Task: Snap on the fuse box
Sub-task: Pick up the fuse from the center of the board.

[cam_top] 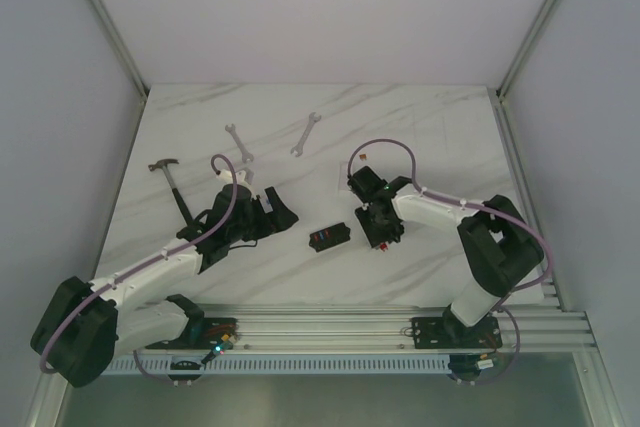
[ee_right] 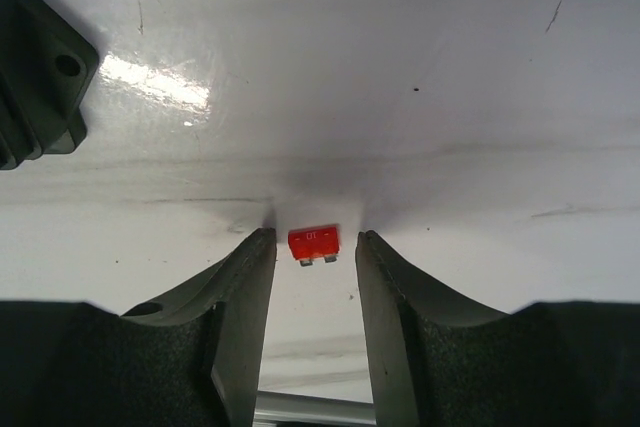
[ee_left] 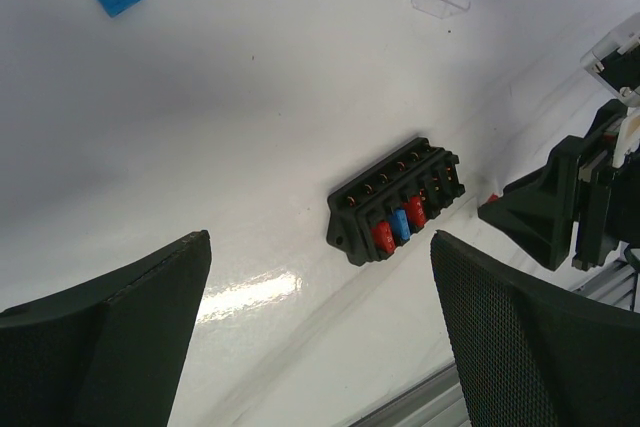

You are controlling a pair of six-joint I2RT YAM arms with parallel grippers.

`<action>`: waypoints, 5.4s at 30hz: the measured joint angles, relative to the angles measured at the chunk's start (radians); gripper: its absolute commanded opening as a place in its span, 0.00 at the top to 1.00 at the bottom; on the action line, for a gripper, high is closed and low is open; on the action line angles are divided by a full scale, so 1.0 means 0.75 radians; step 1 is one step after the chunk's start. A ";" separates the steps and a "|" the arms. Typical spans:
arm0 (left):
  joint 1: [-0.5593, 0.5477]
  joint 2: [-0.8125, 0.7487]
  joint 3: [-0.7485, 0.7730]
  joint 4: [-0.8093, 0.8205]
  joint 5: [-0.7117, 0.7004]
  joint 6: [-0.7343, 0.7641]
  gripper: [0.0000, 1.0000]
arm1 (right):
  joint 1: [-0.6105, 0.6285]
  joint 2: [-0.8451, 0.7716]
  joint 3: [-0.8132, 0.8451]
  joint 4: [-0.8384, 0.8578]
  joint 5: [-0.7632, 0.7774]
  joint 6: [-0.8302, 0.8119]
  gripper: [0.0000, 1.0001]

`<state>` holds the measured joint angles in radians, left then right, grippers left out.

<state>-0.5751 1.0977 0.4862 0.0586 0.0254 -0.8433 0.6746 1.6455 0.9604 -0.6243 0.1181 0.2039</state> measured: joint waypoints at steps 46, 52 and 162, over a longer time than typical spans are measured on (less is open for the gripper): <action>-0.200 0.103 -0.016 0.461 0.015 0.141 0.03 | -0.050 -0.343 -0.012 0.238 -0.133 0.271 0.76; -0.312 0.233 -0.023 0.752 -0.036 0.233 0.12 | -0.032 -0.422 -0.013 0.321 -0.155 0.379 0.75; -0.183 0.064 0.096 0.828 0.949 0.726 1.00 | -0.068 -0.619 0.143 0.259 -1.317 -0.654 0.87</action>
<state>-0.7124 1.1454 0.5583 0.6792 0.7368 -0.2985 0.6235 1.1812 1.0676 -0.4297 -0.8696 -0.2867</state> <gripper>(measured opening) 0.076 0.168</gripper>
